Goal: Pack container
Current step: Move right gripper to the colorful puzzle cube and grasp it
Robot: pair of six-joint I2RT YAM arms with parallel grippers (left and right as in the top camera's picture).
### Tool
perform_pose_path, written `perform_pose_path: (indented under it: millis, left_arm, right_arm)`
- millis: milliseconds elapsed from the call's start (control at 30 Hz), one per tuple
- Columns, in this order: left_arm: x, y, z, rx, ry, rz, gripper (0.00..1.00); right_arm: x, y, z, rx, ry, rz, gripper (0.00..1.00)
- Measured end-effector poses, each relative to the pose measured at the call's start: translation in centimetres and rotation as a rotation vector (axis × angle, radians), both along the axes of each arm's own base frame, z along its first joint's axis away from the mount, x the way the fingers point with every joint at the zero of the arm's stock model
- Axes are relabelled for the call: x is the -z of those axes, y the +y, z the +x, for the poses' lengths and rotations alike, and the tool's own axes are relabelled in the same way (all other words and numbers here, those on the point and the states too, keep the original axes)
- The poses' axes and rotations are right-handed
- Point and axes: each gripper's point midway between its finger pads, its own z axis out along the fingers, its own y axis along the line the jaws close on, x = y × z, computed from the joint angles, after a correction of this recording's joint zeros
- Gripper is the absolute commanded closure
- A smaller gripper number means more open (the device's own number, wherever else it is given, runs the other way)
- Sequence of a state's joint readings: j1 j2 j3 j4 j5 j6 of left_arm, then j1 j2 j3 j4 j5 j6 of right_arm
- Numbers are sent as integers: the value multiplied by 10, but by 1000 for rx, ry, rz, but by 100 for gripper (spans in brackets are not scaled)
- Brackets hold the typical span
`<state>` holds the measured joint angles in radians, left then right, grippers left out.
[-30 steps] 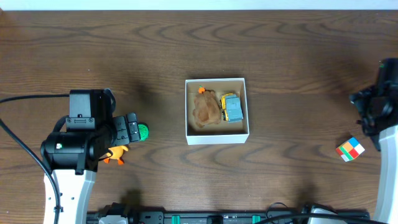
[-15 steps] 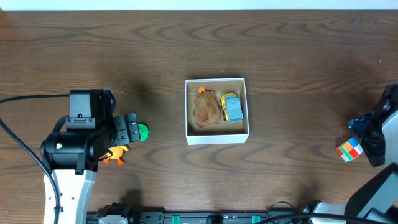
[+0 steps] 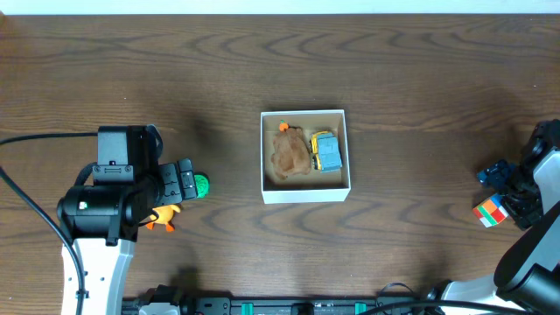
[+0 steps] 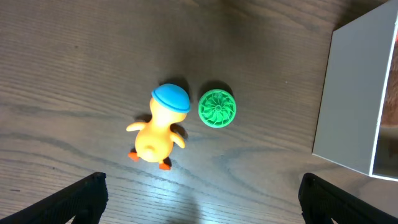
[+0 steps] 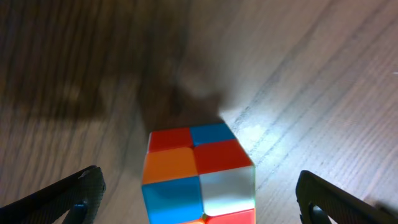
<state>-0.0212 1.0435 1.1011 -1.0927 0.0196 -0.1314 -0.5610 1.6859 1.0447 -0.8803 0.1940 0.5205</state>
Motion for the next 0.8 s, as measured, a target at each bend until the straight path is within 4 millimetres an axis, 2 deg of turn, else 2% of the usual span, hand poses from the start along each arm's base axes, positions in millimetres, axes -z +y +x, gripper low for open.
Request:
perform_pose_path:
  millis: [333, 633, 733, 800]
  left_arm:
    - [0, 0, 0, 0, 0, 0, 2]
    - [0, 0, 0, 0, 0, 0, 2]
    - [0, 0, 0, 0, 0, 0, 2]
    - [0, 0, 0, 0, 0, 0, 2]
  right_arm:
    - [6, 10, 2, -48, -17, 54, 1]
    - [22, 17, -5, -58, -14, 68, 1]
    - [23, 16, -4, -61, -18, 66, 5]
    - [23, 16, -3, -64, -23, 65, 12]
